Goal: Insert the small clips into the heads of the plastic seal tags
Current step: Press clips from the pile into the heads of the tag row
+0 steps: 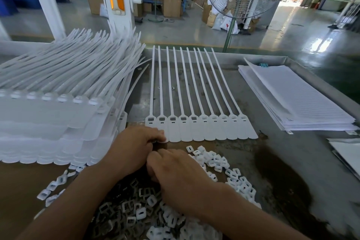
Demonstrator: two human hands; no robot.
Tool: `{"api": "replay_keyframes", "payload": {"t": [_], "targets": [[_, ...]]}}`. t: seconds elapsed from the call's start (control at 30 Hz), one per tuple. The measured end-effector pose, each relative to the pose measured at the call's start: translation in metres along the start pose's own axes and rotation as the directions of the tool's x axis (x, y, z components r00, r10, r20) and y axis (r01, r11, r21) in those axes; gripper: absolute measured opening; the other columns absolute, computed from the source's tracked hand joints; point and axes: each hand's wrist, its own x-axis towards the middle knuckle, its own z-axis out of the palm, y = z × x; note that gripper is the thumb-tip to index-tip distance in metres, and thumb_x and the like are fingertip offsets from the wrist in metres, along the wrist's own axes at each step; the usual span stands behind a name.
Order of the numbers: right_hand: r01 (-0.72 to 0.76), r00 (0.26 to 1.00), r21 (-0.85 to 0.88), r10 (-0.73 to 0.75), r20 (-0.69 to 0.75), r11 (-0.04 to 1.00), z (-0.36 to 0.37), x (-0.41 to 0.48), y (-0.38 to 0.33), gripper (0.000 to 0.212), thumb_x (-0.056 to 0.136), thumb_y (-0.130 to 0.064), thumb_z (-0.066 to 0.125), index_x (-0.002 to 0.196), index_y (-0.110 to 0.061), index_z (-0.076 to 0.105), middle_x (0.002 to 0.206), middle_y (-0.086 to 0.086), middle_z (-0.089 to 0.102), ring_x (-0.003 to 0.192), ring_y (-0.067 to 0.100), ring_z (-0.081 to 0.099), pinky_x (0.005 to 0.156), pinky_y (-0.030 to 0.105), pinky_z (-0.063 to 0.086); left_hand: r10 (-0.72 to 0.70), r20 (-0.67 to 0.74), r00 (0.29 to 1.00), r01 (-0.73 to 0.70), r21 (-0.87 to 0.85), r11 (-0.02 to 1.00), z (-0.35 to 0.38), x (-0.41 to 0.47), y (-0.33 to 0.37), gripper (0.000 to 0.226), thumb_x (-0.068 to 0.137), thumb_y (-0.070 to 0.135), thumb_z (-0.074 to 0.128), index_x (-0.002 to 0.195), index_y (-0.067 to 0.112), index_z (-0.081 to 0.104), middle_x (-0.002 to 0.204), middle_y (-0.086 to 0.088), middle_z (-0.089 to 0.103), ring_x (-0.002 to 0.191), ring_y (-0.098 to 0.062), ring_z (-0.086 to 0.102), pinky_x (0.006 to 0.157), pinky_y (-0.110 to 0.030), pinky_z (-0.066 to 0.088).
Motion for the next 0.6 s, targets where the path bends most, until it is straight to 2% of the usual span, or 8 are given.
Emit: {"api": "replay_keyframes", "payload": {"t": [0.1,0.17,0.2,0.27,0.33,0.4,0.53,0.6], "targets": [[-0.052,0.997,0.181,0.059,-0.038,0.982,-0.005,-0.002,0.004,0.016,0.084,-0.002,0.053,0.093,-0.014,0.047,0.098,0.007,0.057,0.085,0.020,0.052,0.070,0.032,0.040,0.022,-0.017,1.000,-0.022,-0.045,0.999,0.000,-0.001,0.001,0.026,0.078,0.001,0.061,0.088,0.021,0.075,0.091,0.009,0.072,0.087,0.003,0.060,0.084,-0.016,0.045],[-0.081,0.992,0.275,0.104,-0.070,0.958,-0.009,-0.002,0.009,0.014,0.087,-0.006,0.054,0.098,-0.015,0.056,0.095,-0.005,0.057,0.084,0.008,0.051,0.073,0.019,0.042,0.036,-0.010,0.999,-0.037,-0.049,0.998,-0.001,-0.001,0.001,0.022,0.080,0.006,0.062,0.079,0.024,0.075,0.079,0.011,0.071,0.080,0.002,0.061,0.076,-0.021,0.048],[-0.089,0.989,0.301,0.120,-0.085,0.949,-0.012,-0.002,0.012,0.014,0.088,-0.007,0.054,0.097,-0.016,0.060,0.089,-0.012,0.054,0.078,0.000,0.048,0.071,0.011,0.038,0.037,-0.004,0.999,-0.037,-0.048,0.998,-0.002,-0.001,0.001,0.027,0.081,0.006,0.060,0.074,0.028,0.073,0.074,0.015,0.069,0.076,0.003,0.060,0.071,-0.020,0.048],[-0.133,0.980,0.324,0.172,-0.096,0.937,-0.021,-0.002,0.021,0.016,0.089,-0.008,0.054,0.092,-0.020,0.064,0.080,-0.021,0.046,0.074,-0.006,0.045,0.068,0.007,0.034,0.019,0.011,1.000,-0.019,-0.051,0.999,-0.003,-0.001,0.000,0.042,0.082,0.003,0.055,0.067,0.040,0.067,0.069,0.025,0.065,0.074,0.008,0.057,0.065,-0.010,0.043],[-0.184,0.966,0.329,0.232,-0.114,0.926,-0.030,-0.002,0.034,0.019,0.089,-0.007,0.053,0.088,-0.022,0.066,0.080,-0.021,0.048,0.075,-0.006,0.048,0.066,0.008,0.035,-0.006,0.035,0.999,0.006,-0.013,1.000,-0.002,0.001,0.000,0.045,0.083,0.001,0.049,0.085,0.042,0.068,0.091,0.024,0.067,0.089,0.006,0.057,0.078,-0.012,0.042],[-0.236,0.941,0.347,0.302,-0.150,0.908,-0.040,-0.003,0.052,0.023,0.089,-0.006,0.053,0.084,-0.024,0.066,0.080,-0.022,0.052,0.073,-0.007,0.052,0.063,0.008,0.039,-0.035,0.043,0.998,0.033,0.043,0.999,0.001,0.003,-0.003,0.043,0.085,0.001,0.045,0.108,0.032,0.066,0.120,0.016,0.060,0.113,-0.001,0.050,0.098,-0.017,0.032],[-0.375,0.853,0.371,0.473,-0.221,0.850,-0.054,0.001,0.095,0.021,0.090,-0.005,0.053,0.089,-0.020,0.068,0.082,-0.018,0.058,0.075,-0.003,0.055,0.062,0.004,0.040,-0.040,0.055,0.998,0.038,0.028,0.999,0.002,0.003,-0.006,0.043,0.085,-0.002,0.045,0.111,0.026,0.065,0.123,0.014,0.058,0.117,-0.001,0.048,0.101,-0.014,0.026],[-0.435,0.800,0.400,0.550,-0.238,0.807,-0.056,0.006,0.113,0.019,0.090,-0.002,0.053,0.092,-0.014,0.068,0.086,-0.009,0.060,0.078,0.003,0.055,0.067,0.011,0.040,-0.041,0.040,0.998,0.041,0.010,0.999,0.003,0.003,-0.006,0.043,0.083,-0.004,0.046,0.109,0.025,0.067,0.121,0.012,0.059,0.116,-0.002,0.050,0.102,-0.016,0.028]]}}
